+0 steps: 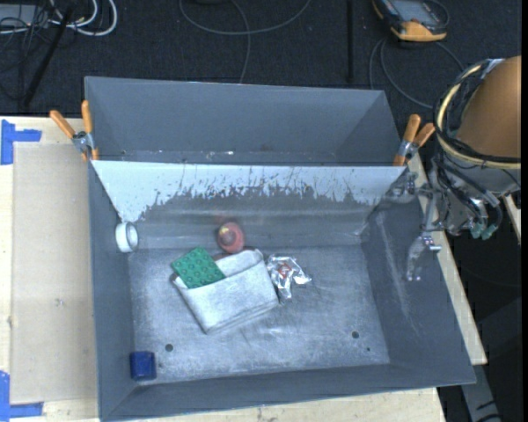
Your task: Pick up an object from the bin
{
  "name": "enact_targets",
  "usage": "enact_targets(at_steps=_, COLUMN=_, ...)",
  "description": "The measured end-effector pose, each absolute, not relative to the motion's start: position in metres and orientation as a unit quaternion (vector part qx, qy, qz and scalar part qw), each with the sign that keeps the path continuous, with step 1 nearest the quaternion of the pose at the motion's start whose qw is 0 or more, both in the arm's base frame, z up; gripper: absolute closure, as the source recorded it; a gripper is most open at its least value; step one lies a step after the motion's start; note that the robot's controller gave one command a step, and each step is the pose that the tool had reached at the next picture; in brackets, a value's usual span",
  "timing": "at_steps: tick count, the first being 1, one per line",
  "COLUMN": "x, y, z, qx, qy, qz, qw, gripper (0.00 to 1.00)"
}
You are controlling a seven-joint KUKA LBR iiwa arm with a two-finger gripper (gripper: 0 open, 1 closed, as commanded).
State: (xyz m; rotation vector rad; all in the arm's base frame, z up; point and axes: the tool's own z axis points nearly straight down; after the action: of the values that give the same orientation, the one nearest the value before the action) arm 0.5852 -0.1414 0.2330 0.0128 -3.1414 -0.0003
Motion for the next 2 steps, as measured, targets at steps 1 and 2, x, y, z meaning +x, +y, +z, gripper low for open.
enact_targets(at_steps=1, x=0.491, y=-0.106, z=0.131, qx=-0.146, qy=-0.989, qz=-0.001, qw=0.006, gripper=0.0)
enact_targets(at_steps=2, x=0.549, y=-0.045, z=0.069, qx=-0.126, qy=-0.992, qz=0.0, qw=-0.004, gripper=0.0)
